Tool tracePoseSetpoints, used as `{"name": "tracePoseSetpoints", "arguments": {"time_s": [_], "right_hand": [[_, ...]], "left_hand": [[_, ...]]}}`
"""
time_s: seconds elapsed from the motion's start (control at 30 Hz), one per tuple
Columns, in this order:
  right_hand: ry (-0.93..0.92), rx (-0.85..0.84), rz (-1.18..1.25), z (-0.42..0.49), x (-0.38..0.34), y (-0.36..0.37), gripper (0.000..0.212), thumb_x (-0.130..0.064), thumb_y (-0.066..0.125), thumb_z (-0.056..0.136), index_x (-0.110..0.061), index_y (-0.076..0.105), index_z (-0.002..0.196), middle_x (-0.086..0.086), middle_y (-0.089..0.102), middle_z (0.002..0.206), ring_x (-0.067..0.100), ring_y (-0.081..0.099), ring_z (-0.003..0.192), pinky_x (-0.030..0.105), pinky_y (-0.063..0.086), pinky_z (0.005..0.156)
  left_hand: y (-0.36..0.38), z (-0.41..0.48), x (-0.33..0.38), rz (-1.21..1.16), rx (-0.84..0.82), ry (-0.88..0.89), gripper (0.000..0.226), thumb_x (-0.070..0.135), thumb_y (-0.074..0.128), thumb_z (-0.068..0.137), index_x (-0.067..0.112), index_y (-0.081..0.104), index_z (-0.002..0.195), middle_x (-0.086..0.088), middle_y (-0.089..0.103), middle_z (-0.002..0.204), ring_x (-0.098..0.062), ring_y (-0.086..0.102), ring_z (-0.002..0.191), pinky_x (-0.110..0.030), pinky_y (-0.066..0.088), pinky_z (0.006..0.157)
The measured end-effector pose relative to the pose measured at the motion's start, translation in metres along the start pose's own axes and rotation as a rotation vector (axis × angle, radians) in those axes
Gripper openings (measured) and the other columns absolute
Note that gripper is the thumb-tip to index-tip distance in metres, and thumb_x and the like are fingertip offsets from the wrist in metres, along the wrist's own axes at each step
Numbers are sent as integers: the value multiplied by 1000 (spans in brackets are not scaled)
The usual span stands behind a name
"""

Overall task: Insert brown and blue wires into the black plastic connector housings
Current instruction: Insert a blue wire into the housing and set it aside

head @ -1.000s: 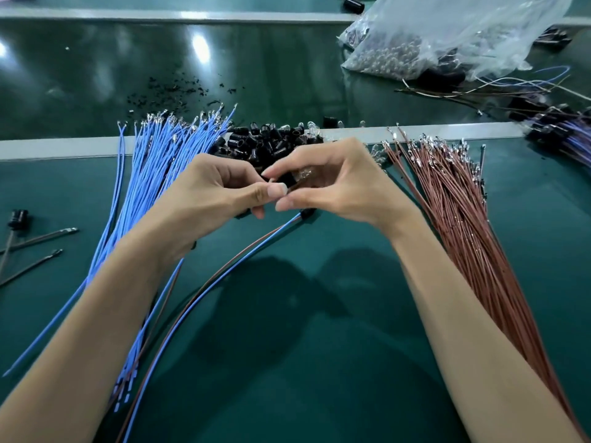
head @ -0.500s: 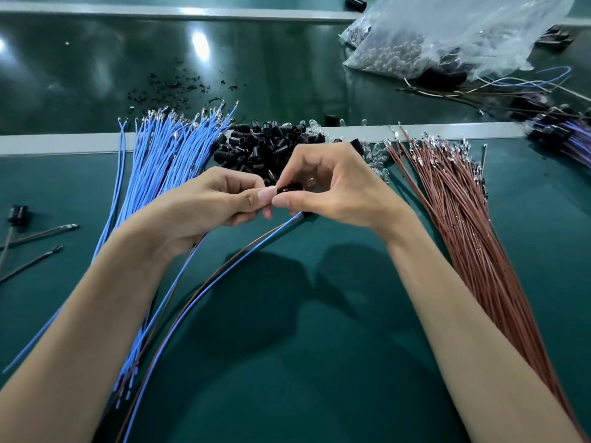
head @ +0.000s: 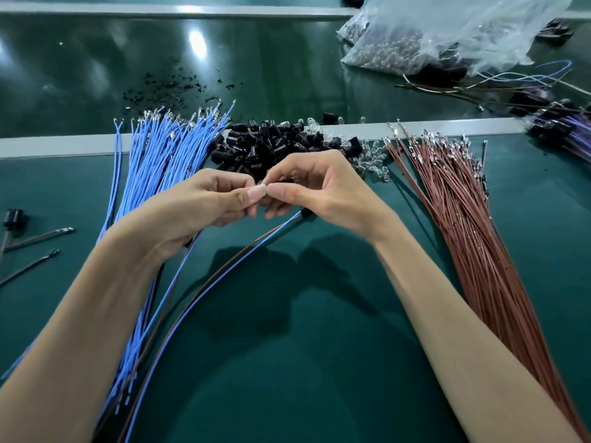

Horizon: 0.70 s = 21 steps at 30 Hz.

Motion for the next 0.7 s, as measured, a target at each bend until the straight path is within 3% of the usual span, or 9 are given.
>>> {"name": "tracePoseSetpoints", "arguments": {"time_s": [0.2,0.3,0.43,0.53,0.63,0.7], "right_hand": [[13,-34,-80,-4,1,-7,3,6,65,85,5,62,85,-3,63,64,5,56,55,14,45,55],[10,-39,-80,-4,2,-9,4,8,64,85,8,60,85,-8,64,64,3,55,55,14,44,56],[54,-3,-65,-5,12,-9,6,7,65,84,2,61,85,-1,67,71,6,60,60,18,50,61],[128,30,-96,0,19,-11,6,4,66,85,-1,63,85,7,69,78,10,65,68,21,54,69],[188,-8,-389,5,16,-12,6,-7,68,87,-2,69,90,8,71,83,11,65,72,22,53,75],[120,73,-616,7,4,-15,11,-13,68,88,-3,72,89,7,71,82,16,62,70,25,50,71]], "left_hand": [[-1,3,-6,53,-62,2,32,36,67,83,17,60,58,5,31,50,-5,24,47,-11,23,43],[-2,4,-9,58,-64,6,30,36,56,81,19,60,57,6,31,49,-6,24,48,-11,23,44],[-1,6,-13,65,-58,-20,32,38,66,85,20,62,59,8,33,50,-4,26,48,-10,25,44],[1,9,-18,115,13,-77,31,42,60,81,16,64,65,8,36,49,-7,29,49,-14,26,47],[10,14,-23,291,101,-114,28,36,61,90,16,68,71,8,44,49,-13,36,55,-28,27,57],[14,13,-23,396,146,-94,24,35,61,90,21,70,73,8,55,51,-10,43,54,-28,33,58]]}}
Point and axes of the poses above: each hand's wrist, its own z-axis towards the middle knuckle, its own y-axis out of the palm, x = y × z, the point moved 2 cm from there along z, towards the middle knuckle
